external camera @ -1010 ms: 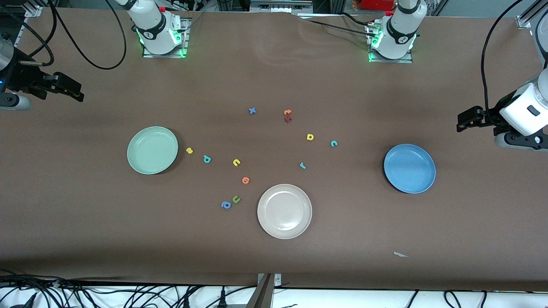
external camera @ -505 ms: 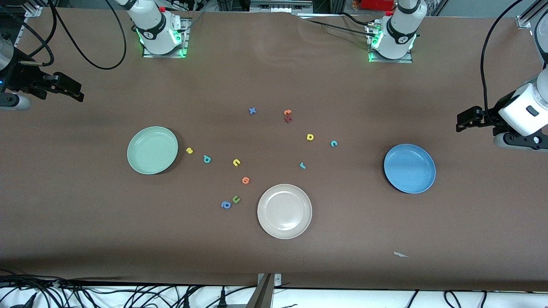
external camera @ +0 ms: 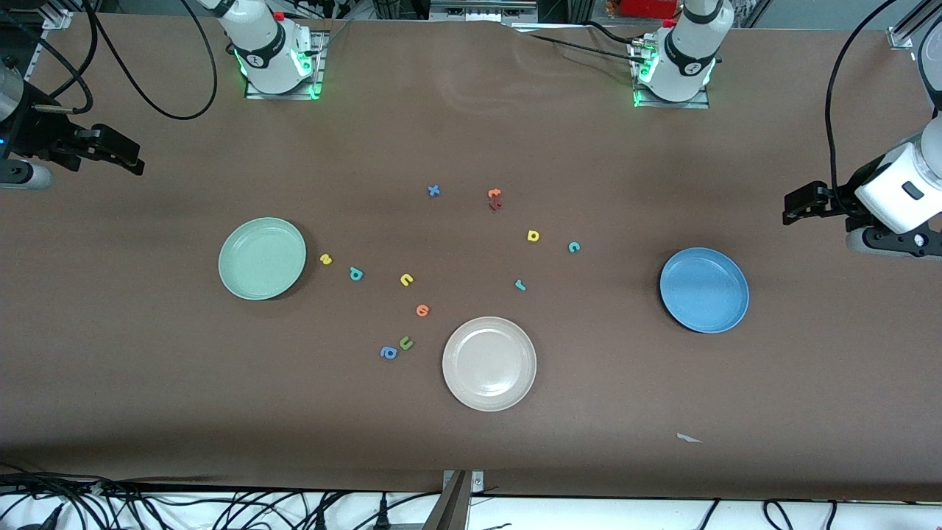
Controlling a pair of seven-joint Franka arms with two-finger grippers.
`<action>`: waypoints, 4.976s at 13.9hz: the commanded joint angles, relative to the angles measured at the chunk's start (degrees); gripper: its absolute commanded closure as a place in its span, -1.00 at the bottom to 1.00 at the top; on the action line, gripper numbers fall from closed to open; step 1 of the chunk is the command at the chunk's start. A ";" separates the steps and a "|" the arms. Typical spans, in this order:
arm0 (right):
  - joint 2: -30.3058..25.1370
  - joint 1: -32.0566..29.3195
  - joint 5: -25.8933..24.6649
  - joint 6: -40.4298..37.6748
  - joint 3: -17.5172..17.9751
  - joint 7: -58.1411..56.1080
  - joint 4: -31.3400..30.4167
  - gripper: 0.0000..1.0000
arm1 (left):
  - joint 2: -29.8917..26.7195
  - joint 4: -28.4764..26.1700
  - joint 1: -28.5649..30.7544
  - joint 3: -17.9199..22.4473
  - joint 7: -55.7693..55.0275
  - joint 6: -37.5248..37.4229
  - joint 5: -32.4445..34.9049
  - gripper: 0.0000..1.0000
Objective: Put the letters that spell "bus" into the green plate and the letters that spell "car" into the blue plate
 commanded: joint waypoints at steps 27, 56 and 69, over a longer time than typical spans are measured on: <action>0.39 0.41 -0.87 -2.46 0.02 -0.29 1.06 -1.00 | -0.64 0.14 0.51 -0.21 0.46 -0.88 0.65 -1.00; 30.97 22.56 -0.34 54.48 2.40 -11.62 -18.54 -0.20 | 20.62 -1.18 -8.72 -14.88 -34.44 21.34 -7.16 -1.00; 34.75 22.12 -4.39 58.88 1.87 -13.82 -18.71 0.35 | 26.43 -4.85 -15.04 -14.71 -38.21 30.82 -6.29 -1.00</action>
